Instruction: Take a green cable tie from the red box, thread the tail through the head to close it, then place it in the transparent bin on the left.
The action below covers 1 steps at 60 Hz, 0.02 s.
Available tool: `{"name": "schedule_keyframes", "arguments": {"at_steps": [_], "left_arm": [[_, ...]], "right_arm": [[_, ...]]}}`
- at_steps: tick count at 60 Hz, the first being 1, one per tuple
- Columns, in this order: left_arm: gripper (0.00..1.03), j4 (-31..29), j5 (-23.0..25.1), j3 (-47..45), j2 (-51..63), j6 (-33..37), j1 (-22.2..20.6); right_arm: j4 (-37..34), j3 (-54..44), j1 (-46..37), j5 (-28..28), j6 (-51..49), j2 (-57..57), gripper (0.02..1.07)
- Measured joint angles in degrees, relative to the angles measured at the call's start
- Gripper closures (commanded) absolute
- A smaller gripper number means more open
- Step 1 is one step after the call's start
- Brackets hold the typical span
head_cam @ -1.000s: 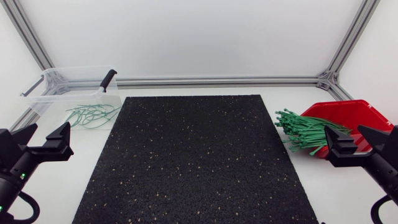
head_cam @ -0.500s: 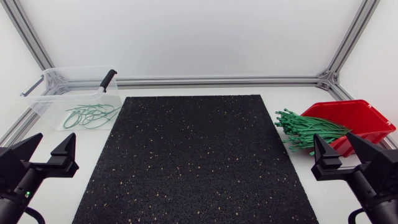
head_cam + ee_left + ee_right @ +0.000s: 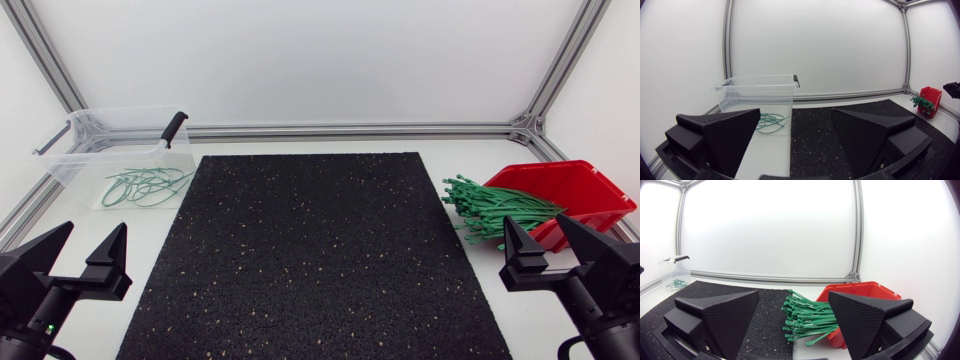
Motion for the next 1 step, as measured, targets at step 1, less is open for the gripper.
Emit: {"name": "schedule_keyframes", "arguments": {"at_steps": [1], "left_arm": [[0.05,0.0,0.0,0.0,0.0,0.0,0.0]], "right_arm": [[0.0,0.0,0.0,0.0,0.0,0.0,0.06]]}}
